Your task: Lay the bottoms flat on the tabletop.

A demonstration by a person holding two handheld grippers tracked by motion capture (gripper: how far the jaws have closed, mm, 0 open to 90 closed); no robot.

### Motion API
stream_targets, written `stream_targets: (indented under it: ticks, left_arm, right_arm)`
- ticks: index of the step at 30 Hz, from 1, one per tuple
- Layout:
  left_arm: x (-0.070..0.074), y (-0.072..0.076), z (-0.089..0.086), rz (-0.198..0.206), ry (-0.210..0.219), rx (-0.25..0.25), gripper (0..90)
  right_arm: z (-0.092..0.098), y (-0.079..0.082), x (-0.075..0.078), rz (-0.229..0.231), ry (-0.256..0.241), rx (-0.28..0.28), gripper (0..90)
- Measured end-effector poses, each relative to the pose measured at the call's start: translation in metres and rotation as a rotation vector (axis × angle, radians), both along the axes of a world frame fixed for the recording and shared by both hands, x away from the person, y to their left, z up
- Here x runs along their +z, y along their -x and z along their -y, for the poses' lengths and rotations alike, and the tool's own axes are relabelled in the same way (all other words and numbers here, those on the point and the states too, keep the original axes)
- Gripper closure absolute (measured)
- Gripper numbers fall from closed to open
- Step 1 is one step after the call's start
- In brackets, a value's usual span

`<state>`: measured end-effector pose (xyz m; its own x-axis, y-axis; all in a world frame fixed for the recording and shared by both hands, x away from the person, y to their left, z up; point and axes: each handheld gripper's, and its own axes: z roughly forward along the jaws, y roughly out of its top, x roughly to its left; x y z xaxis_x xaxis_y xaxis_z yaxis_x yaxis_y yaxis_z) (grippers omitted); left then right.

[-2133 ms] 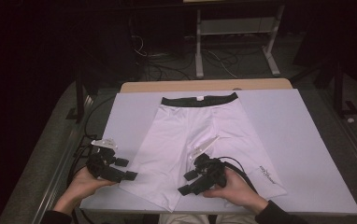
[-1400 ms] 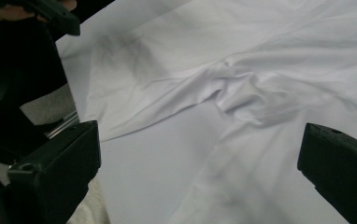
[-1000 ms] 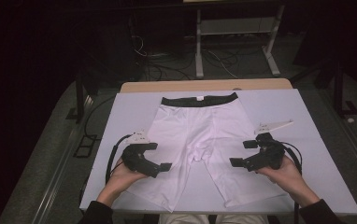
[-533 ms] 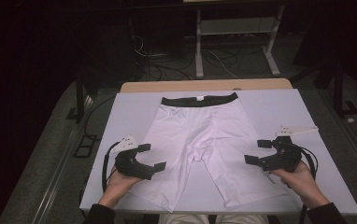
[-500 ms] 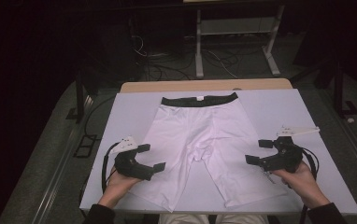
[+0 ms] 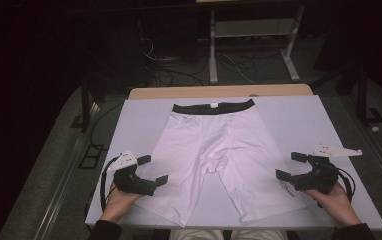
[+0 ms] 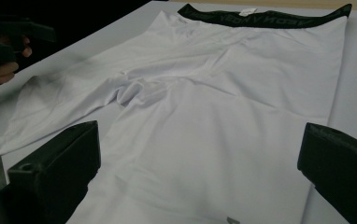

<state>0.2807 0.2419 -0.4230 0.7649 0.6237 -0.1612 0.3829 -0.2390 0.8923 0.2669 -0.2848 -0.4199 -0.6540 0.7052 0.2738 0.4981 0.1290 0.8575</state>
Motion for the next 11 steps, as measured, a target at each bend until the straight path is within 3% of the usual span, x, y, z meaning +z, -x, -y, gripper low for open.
stream_targets:
  ticks: [11]
  left_arm:
    - [-0.004,0.0,-0.005,-0.019,-0.021,-0.001,0.0]
  right_arm:
    - [0.011,0.003,-0.011,-0.001,0.052,-0.009,0.0]
